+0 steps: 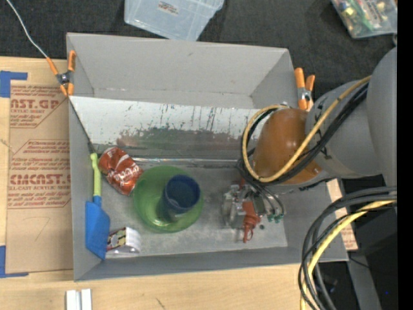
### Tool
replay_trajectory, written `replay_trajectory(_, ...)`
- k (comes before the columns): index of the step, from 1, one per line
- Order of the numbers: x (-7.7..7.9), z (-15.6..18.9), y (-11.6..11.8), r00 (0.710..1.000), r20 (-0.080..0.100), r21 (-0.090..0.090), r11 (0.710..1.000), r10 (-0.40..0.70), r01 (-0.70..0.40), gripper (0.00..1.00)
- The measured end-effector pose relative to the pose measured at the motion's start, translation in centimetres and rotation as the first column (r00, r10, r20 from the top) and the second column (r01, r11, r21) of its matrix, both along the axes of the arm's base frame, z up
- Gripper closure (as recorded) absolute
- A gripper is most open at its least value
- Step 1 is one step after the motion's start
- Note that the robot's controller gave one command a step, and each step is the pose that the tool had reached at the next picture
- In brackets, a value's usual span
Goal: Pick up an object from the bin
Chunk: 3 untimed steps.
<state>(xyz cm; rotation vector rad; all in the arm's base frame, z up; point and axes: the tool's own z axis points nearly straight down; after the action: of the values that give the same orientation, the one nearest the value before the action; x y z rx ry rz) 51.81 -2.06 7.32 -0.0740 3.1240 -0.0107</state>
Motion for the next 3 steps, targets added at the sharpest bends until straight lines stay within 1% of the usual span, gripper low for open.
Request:
replay_trajectory(1,0.0,0.0,0.0,1.000,0.000,0.000,1.000,0.001,-0.001,0.00)
replay_trajectory(2,0.0,0.0,0.0,1.000,0.000,0.000,1.000,0.001,-0.001,0.00)
replay_trajectory(3,-3.4,-0.3,-5.6,1.000,0.004,0.000,1.000,-0.008,0.008,0.00)
